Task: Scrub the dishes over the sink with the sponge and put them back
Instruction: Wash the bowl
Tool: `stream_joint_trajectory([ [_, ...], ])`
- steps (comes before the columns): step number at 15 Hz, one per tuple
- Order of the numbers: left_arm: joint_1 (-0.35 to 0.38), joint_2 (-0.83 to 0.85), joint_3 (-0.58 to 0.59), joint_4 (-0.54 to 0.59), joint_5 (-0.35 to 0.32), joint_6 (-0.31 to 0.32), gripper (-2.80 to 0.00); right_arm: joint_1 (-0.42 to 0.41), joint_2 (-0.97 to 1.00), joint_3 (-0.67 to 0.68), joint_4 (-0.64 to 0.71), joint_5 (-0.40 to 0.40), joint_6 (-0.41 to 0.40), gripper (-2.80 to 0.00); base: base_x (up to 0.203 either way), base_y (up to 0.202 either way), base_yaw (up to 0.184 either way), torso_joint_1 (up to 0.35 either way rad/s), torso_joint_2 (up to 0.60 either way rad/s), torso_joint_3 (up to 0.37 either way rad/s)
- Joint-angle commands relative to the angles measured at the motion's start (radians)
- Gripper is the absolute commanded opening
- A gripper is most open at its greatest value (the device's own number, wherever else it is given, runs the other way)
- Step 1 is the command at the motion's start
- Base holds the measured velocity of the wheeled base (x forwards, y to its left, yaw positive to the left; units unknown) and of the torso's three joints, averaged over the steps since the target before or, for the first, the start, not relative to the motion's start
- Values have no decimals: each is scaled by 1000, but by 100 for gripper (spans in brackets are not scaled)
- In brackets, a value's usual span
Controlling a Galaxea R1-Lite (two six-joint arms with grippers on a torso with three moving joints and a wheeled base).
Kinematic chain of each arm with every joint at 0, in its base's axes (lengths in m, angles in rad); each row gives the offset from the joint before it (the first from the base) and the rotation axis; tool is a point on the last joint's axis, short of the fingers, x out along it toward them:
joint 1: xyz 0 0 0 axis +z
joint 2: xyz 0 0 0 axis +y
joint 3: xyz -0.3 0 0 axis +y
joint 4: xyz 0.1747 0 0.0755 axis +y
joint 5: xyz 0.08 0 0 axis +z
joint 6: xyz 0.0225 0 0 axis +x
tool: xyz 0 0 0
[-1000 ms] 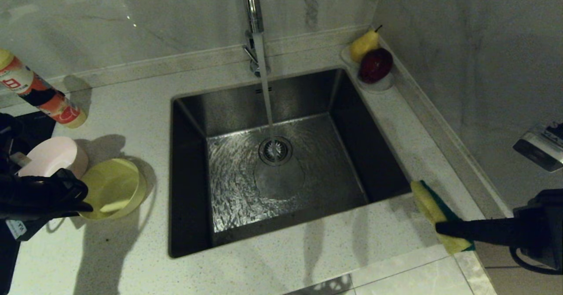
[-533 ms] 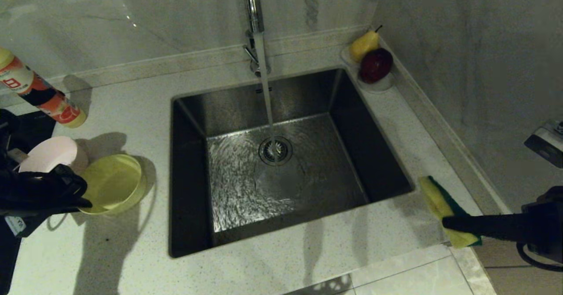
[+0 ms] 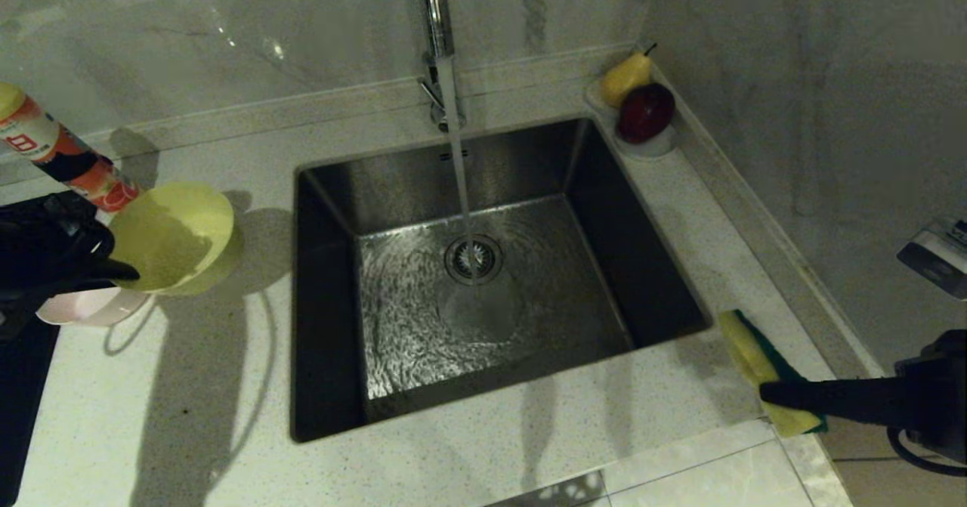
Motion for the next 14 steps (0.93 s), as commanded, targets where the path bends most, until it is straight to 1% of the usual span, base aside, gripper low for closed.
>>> stream_joint_trajectory([
  [1, -105, 15, -55, -1, 5, -5, -280, 7, 10, 1, -1, 12, 1, -280, 0, 0, 0, 0, 0, 0],
  [3, -218, 55, -108, -1, 44, -12, -280, 22, 12, 5, -25, 13, 0, -280, 0, 0, 0, 0, 0, 0],
  [4, -284, 91, -136, -1, 88, -23, -280, 32, 12, 13, -46, 14, 0, -280, 0, 0, 0, 0, 0, 0],
  [6, -411, 152, -171, -3, 179, -70, -280, 41, 7, 16, -63, 14, 0, -280, 0, 0, 0, 0, 0, 0],
  [8, -516, 200, -186, -6, 214, -123, -280, 41, -3, 31, -63, 14, 0, -280, 0, 0, 0, 0, 0, 0],
  [10, -603, 246, -210, -27, 248, -161, -280, 41, -16, 39, -63, 14, 0, -280, 0, 0, 0, 0, 0, 0],
  [11, -641, 263, -214, -43, 274, -169, -280, 41, -19, 44, -63, 14, 0, -280, 0, 0, 0, 0, 0, 0],
  [12, -672, 277, -212, -65, 297, -171, -280, 41, -29, 51, -63, 14, 0, -280, 0, 0, 0, 0, 0, 0],
  [14, -712, 312, -215, -93, 313, -171, -280, 41, -48, 71, -63, 14, 0, -280, 0, 0, 0, 0, 0, 0],
])
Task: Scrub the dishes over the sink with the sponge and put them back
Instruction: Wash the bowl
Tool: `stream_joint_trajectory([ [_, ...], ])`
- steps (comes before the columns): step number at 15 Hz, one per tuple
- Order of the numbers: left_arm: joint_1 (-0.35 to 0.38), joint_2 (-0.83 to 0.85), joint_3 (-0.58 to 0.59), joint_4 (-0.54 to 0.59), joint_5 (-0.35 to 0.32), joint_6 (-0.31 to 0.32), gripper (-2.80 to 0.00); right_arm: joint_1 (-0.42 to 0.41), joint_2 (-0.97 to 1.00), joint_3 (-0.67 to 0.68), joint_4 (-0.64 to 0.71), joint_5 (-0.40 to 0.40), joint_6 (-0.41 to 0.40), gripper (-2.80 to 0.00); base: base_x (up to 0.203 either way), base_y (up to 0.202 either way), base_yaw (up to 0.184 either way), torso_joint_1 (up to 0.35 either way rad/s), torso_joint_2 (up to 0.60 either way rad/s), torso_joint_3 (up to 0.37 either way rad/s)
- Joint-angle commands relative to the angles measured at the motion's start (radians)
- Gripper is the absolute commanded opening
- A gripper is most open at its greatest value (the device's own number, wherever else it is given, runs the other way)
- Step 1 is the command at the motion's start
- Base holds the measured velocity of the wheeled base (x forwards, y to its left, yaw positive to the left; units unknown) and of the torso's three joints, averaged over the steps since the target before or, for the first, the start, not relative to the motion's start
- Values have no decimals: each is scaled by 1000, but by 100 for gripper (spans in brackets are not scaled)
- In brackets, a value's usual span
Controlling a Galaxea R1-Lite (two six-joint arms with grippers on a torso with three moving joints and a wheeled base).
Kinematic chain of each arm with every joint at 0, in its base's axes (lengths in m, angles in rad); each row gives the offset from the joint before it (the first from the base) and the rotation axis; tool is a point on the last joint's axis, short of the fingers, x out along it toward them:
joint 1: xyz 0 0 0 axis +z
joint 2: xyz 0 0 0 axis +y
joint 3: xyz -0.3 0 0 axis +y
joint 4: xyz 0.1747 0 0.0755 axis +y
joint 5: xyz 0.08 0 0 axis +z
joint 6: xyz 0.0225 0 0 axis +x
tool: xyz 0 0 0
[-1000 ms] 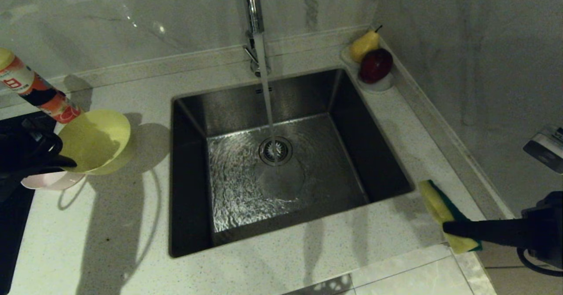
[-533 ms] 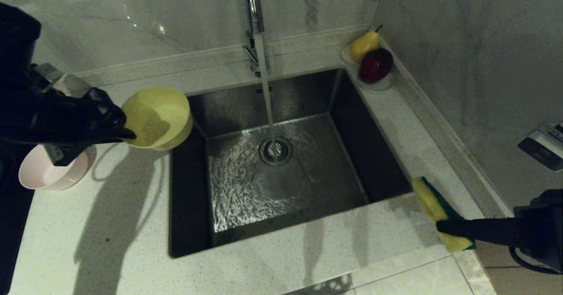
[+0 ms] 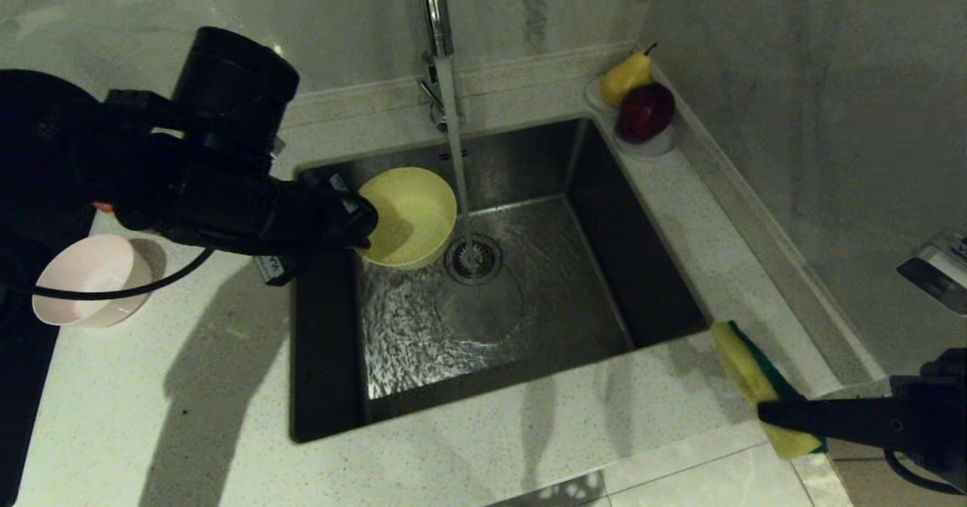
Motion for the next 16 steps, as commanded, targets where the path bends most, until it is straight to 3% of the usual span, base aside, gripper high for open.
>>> stream_joint_trajectory([
  [1, -50, 58, -9, -7, 5, -4, -280, 0, -25, 14, 0, 2, 3, -280, 0, 0, 0, 0, 0, 0],
  [8, -62, 134, -27, -72, 30, -8, -280, 0, -34, 28, 0, 2, 2, -280, 0, 0, 0, 0, 0, 0],
  [16, -61, 225, -155, -87, 47, -10, -280, -1, -35, 43, -25, 2, 2, -280, 0, 0, 0, 0, 0, 0],
])
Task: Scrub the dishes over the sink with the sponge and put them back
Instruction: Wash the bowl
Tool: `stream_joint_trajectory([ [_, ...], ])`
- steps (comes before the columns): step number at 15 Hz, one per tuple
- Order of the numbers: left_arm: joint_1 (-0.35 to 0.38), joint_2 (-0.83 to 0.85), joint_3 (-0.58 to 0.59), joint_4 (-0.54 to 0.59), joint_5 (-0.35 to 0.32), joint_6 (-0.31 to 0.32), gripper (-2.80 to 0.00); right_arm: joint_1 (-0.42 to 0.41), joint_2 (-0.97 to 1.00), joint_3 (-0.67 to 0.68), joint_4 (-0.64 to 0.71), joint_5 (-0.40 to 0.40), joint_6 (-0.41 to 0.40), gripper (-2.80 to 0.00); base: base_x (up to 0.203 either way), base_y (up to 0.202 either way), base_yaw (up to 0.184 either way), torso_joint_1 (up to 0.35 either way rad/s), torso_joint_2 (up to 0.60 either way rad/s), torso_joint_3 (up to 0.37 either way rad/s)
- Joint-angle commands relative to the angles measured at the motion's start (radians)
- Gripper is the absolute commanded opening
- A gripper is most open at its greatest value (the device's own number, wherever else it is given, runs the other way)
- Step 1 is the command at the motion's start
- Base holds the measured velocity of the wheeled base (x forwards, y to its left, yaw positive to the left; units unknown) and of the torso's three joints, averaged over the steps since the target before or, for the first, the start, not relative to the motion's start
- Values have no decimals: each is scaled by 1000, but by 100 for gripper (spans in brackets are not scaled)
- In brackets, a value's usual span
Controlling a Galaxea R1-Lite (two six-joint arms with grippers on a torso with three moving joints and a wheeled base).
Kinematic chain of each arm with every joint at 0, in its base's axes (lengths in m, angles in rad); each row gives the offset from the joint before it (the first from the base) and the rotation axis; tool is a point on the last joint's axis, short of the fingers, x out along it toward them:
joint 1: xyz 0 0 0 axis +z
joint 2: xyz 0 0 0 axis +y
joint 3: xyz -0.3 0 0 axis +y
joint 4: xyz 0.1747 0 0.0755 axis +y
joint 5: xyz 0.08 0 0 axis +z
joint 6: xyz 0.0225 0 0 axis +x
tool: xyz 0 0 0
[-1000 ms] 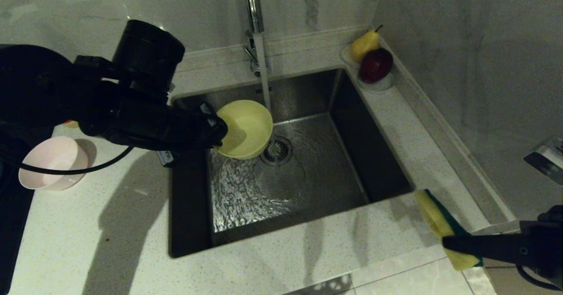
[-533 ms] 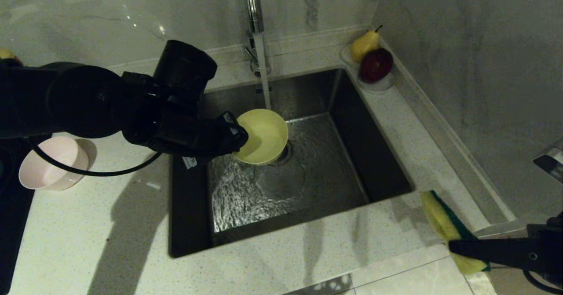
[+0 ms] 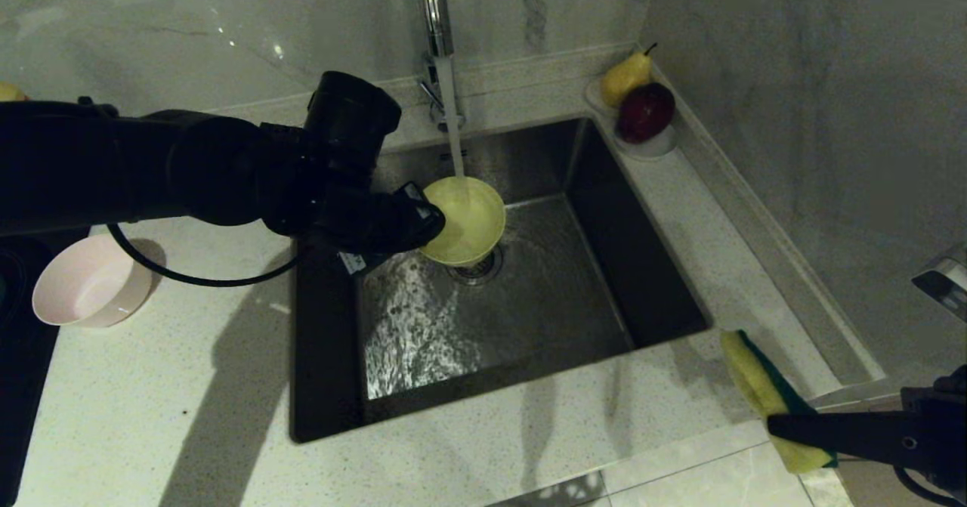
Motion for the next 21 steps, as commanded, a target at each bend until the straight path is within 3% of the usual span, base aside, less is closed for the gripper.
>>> stream_joint_trajectory([
  [1, 0, 18, -18, 2, 0, -5, -280, 0, -7, 10, 0, 4, 2, -280, 0, 0, 0, 0, 0, 0],
  [13, 0, -36, 14, 15, 11, -17, -280, -4, -20, 9, 1, 1, 4, -280, 0, 0, 0, 0, 0, 0],
  [18, 2, -168, 112, -3, 221, 82, -280, -3, -33, -1, 11, 2, 4, -280, 0, 0, 0, 0, 0, 0],
  [21, 4, -222, 180, -121, 338, 188, -280, 0, -37, -13, 14, 2, 5, -280, 0, 0, 0, 0, 0, 0],
])
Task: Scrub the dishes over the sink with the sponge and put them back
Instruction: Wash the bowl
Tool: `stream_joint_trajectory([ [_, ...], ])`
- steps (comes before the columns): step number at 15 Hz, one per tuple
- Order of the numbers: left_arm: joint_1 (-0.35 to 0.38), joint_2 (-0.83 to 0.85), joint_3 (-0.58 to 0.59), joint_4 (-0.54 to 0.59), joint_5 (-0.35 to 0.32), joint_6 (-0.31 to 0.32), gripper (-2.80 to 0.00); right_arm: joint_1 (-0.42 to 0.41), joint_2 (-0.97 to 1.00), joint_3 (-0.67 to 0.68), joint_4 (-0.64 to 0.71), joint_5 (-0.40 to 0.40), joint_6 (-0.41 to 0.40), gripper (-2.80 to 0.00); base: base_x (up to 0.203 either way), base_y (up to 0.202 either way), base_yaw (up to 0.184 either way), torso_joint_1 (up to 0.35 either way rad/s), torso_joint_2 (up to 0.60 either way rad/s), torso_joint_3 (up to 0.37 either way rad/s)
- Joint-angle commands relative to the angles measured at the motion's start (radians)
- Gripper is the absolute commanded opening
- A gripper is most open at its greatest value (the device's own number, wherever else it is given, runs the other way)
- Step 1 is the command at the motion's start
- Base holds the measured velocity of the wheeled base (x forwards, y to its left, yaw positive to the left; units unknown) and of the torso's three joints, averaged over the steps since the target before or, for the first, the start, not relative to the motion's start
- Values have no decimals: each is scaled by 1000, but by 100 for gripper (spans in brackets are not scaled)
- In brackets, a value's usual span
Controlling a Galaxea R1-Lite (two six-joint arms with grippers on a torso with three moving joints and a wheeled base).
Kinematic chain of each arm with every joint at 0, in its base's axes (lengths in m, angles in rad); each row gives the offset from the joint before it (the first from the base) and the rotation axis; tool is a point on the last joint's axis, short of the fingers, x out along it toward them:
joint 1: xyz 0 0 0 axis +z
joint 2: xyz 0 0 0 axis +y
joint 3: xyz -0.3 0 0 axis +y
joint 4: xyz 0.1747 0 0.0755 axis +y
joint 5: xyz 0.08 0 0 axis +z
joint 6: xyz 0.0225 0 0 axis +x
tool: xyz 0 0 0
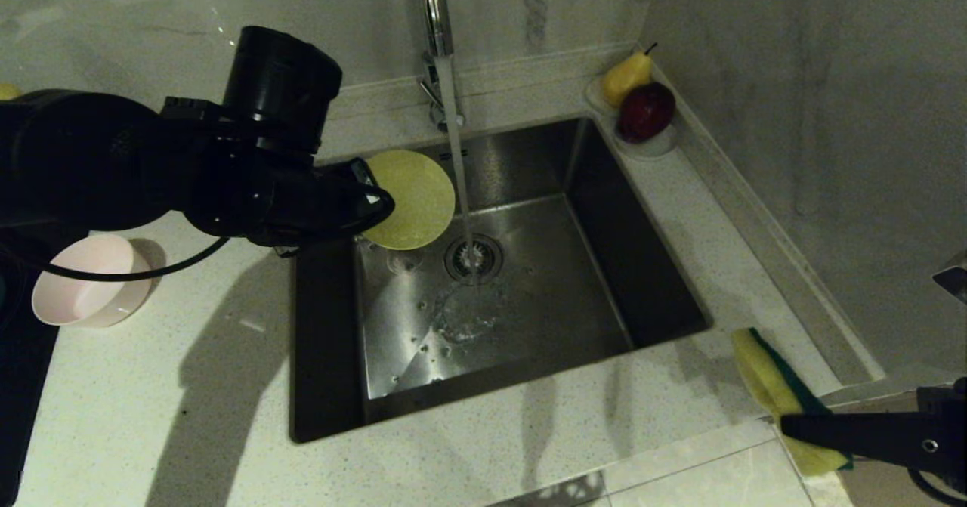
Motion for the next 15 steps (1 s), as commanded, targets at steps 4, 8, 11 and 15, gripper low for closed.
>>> stream_joint_trajectory([
  [4, 1, -123, 232, -359, 117, 249, -280, 1, -3, 2, 4, 4, 4, -280, 0, 0, 0, 0, 0, 0],
  [8, 0, -199, 440, -798, 141, 496, -280, 12, 14, -9, 1, 5, 4, -280, 0, 0, 0, 0, 0, 0],
  [11, 0, -211, 541, -1073, 119, 628, -280, 12, 22, -4, 1, 6, 4, -280, 0, 0, 0, 0, 0, 0],
  [15, 0, -276, 679, -1250, -31, 757, -280, 16, 42, -3, -4, 6, 4, -280, 0, 0, 0, 0, 0, 0],
])
